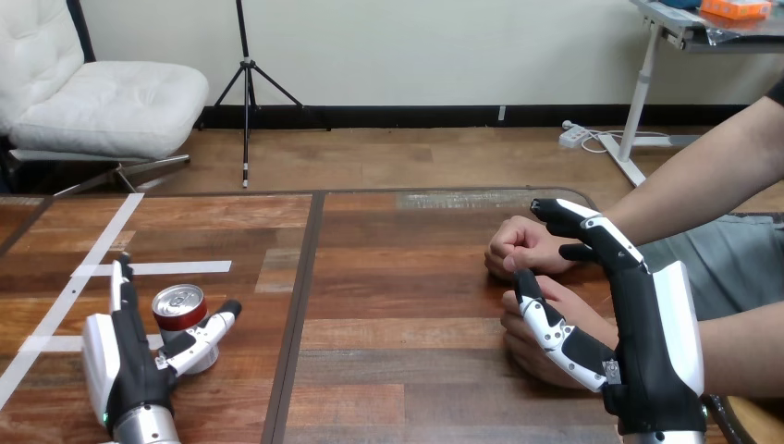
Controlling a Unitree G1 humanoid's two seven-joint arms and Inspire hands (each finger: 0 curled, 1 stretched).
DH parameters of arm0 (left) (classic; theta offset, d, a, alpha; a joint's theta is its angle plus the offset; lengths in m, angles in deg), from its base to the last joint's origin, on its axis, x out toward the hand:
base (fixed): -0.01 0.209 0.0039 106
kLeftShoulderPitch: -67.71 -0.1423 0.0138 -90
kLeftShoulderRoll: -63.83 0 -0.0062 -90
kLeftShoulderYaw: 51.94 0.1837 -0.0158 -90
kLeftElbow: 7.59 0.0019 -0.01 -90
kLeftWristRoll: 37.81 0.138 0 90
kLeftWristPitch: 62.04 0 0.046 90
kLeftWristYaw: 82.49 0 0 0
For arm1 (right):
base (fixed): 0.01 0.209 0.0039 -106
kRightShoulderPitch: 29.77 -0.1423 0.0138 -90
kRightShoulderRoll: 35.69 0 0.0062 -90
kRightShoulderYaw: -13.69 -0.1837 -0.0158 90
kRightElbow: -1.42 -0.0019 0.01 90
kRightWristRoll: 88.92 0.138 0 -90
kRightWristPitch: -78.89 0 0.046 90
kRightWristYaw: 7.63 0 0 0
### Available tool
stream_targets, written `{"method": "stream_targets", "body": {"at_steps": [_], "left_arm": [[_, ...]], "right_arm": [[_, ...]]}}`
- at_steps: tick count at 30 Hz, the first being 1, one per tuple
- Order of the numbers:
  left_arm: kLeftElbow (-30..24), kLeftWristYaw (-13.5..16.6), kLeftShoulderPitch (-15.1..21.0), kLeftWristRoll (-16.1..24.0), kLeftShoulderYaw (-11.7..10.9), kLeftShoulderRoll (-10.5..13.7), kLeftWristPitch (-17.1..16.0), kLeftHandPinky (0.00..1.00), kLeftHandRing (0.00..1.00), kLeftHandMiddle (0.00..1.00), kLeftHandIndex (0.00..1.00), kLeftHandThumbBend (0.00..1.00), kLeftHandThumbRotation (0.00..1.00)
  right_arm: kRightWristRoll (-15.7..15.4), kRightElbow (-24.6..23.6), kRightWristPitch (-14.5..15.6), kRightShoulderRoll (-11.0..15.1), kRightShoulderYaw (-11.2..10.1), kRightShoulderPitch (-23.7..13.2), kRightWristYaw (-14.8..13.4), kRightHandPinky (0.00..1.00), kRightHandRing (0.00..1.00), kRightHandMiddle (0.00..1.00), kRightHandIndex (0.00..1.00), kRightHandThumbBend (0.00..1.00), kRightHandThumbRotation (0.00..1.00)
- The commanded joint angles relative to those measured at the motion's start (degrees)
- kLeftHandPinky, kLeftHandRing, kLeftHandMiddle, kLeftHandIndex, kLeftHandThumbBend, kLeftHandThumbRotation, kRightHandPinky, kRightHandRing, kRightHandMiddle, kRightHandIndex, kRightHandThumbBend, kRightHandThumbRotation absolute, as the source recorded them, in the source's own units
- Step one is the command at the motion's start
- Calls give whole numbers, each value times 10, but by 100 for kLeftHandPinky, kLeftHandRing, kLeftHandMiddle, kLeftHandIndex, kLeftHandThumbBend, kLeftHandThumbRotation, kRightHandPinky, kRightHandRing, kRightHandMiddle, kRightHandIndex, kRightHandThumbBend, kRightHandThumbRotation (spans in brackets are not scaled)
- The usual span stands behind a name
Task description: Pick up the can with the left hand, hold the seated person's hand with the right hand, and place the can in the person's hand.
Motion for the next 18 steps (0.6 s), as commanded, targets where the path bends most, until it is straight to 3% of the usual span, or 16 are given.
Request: {"method": "stream_targets", "body": {"at_steps": [1, 18], "left_arm": [[20, -14, 61, 0, 6, 17, 15, 87, 92, 94, 95, 81, 21], [89, -22, 101, 4, 13, 22, 25, 84, 89, 92, 92, 82, 17]], "right_arm": [[4, -32, 0, -2, -8, -31, 0, 70, 77, 78, 75, 35, 1], [9, -32, 0, 2, -8, -29, 4, 71, 78, 78, 75, 34, 2]]}}
